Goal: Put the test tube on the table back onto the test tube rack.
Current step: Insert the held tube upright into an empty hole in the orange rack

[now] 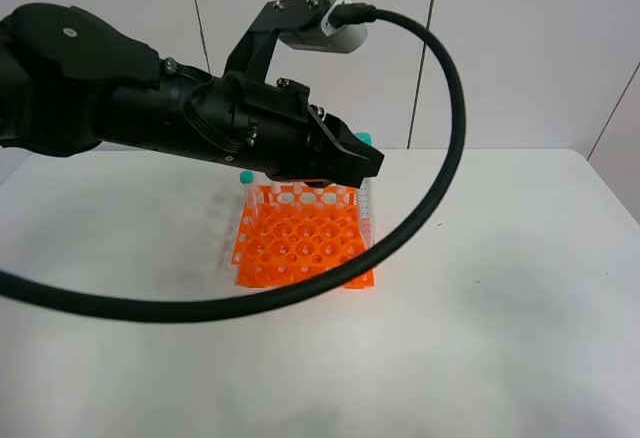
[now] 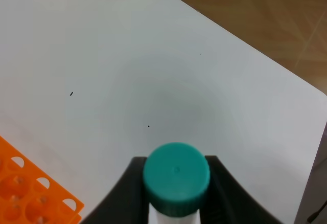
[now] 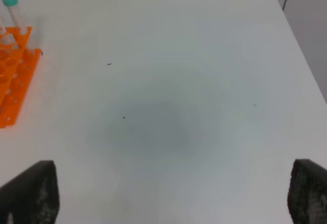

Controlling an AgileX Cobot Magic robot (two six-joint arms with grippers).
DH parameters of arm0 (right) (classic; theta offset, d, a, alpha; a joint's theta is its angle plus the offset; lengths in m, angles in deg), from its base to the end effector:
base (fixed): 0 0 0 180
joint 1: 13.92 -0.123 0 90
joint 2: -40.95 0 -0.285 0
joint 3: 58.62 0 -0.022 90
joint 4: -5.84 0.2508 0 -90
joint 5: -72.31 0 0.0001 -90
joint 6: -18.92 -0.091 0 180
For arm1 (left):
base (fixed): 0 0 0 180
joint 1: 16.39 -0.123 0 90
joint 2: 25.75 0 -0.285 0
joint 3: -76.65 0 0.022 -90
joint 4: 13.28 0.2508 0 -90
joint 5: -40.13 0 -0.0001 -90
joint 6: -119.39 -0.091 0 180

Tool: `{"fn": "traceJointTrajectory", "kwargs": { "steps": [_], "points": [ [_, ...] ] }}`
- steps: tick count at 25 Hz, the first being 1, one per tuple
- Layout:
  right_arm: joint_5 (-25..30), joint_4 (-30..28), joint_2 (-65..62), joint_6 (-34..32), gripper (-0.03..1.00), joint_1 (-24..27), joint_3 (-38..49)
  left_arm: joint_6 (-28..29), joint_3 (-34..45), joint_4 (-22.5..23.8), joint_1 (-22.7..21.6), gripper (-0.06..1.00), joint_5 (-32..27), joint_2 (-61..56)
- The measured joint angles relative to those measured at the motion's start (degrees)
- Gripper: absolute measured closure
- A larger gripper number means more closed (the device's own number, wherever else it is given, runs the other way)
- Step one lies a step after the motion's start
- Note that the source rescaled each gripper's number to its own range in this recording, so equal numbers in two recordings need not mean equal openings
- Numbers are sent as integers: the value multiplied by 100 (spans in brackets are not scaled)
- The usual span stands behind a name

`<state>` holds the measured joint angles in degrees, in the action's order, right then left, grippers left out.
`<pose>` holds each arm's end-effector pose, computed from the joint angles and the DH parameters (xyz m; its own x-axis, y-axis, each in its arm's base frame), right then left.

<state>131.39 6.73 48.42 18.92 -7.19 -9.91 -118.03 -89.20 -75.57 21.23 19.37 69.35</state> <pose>-0.0040 0.0017 0.2790 -0.4229 0.0579 -0.9043 0.1086 0.9940 0.0129 0.2556 -0.2331 0.3027 -0.4316 0.2645 -0.8624 0.7732 0.6009 -0.2026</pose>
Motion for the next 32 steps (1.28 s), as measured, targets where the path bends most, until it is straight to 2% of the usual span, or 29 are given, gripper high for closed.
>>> {"fn": "traceJointTrajectory", "kwargs": {
  "steps": [14, 23, 25, 27, 32],
  "points": [
    [-8, 0, 0, 0, -3, 0, 0, 0, 0, 18, 0, 94, 45, 0],
    [-13, -6, 0, 0, -3, 0, 0, 89, 0, 121, 0, 94, 964, 0],
    [-13, -6, 0, 0, -3, 0, 0, 391, 0, 445, 0, 94, 1211, 18],
    [-13, -6, 0, 0, -3, 0, 0, 971, 0, 971, 0, 94, 1399, 61],
    [-13, -6, 0, 0, -3, 0, 0, 2967, 0, 2864, -179, 94, 1528, 210]
  ]
}}
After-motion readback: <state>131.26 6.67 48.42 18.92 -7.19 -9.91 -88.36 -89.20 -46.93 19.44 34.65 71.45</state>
